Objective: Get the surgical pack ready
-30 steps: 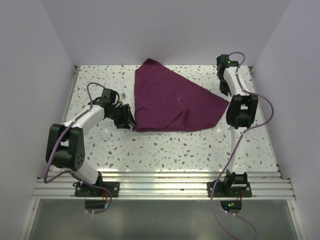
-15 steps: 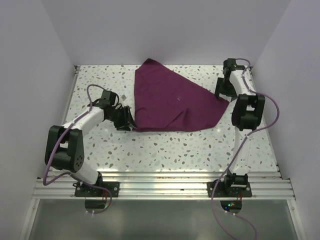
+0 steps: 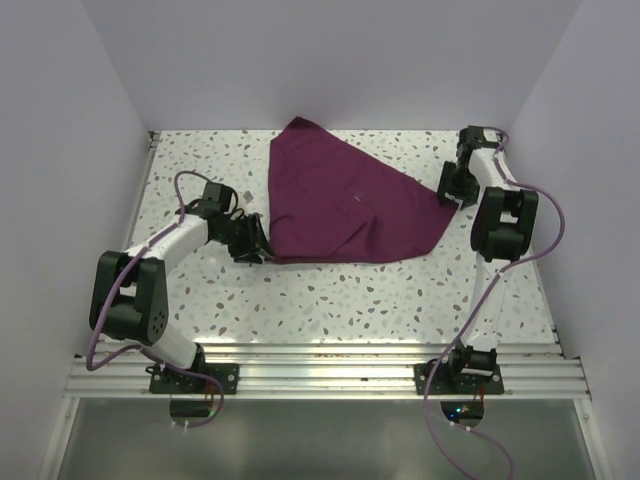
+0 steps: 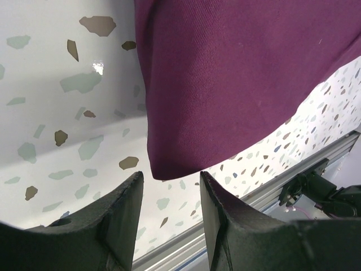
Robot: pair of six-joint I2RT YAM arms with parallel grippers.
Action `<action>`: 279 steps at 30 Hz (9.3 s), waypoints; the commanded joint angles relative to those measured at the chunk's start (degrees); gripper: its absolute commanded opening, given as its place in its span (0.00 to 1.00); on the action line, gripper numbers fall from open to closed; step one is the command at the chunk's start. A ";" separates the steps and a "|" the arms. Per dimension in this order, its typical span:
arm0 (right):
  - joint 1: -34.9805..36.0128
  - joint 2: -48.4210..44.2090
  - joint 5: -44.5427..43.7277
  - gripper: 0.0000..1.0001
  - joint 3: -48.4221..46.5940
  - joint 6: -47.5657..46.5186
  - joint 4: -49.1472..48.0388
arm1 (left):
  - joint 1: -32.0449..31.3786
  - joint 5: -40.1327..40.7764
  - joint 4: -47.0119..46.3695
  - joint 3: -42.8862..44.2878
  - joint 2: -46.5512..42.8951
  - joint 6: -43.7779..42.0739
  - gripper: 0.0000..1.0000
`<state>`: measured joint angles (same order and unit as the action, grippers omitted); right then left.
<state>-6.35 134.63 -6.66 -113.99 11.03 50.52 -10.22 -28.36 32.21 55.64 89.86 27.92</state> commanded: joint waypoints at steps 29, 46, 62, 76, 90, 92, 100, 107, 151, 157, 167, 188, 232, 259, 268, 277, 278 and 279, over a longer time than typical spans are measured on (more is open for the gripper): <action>-0.07 -6.03 8.59 0.02 2.98 2.77 -3.59 | -0.24 -1.96 -1.27 0.44 -0.48 1.35 0.49; 18.37 -12.46 13.68 0.00 -14.74 10.49 8.97 | -0.15 6.82 2.69 3.07 -1.53 -1.64 0.48; 34.73 -7.98 21.68 0.00 -26.45 23.51 -1.47 | -0.24 6.83 0.23 1.14 -1.89 0.29 0.47; 41.86 -2.09 22.48 0.00 -26.98 27.21 -8.42 | -0.68 6.04 -1.53 -0.53 -1.45 1.70 0.47; 43.88 8.28 22.91 0.18 -27.77 27.56 -11.33 | -0.68 8.41 1.63 -0.97 -5.22 2.40 0.49; 43.97 8.55 23.44 0.38 -28.03 27.30 -9.84 | -0.68 9.02 2.33 -0.79 -5.84 2.31 0.52; 42.21 3.54 24.32 0.77 -29.01 20.18 -5.26 | -0.68 9.02 2.69 -1.32 -6.02 1.79 0.60; 40.54 -1.21 27.66 0.57 -23.21 15.34 -3.33 | -0.59 8.41 1.90 2.01 -3.30 1.70 0.50; 24.46 -3.95 44.27 0.00 -4.89 19.21 -24.86 | 0.37 -3.71 -11.35 42.62 29.82 4.59 0.23; 22.79 2.13 46.03 0.00 -6.07 20.17 -26.70 | 0.46 -6.53 -12.87 47.10 37.12 4.95 0.17; 21.82 7.84 47.52 0.00 -6.24 19.56 -23.98 | 1.60 -5.74 -10.76 45.44 41.79 1.44 0.15; 21.82 1.00 47.09 0.00 14.66 15.96 -23.19 | 1.60 -6.00 -12.34 25.50 33.81 -1.20 0.12; 28.06 -3.23 18.97 0.00 5.63 20.35 -17.39 | -9.38 27.74 5.85 62.11 48.63 4.86 0.00; 26.21 0.28 12.63 0.00 5.89 18.94 -9.66 | 0.81 31.61 14.47 60.82 46.28 -3.93 0.00; 26.30 0.81 12.89 0.00 6.15 17.80 -8.77 | 3.54 32.85 16.40 67.13 46.80 -6.21 0.06; 26.30 -2.60 19.75 0.00 5.27 15.87 -12.81 | 3.63 23.54 11.40 63.39 43.30 -5.25 0.27; 26.21 -3.23 20.19 0.00 5.01 15.78 -13.08 | 3.63 23.00 10.95 62.58 42.33 -5.16 0.29; 26.21 -3.84 20.45 0.00 4.58 15.87 -13.08 | 3.63 22.91 10.51 61.97 40.84 -4.98 0.29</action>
<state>20.43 133.14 12.03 -107.87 28.71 36.82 -7.03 -2.57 45.04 119.55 136.84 23.31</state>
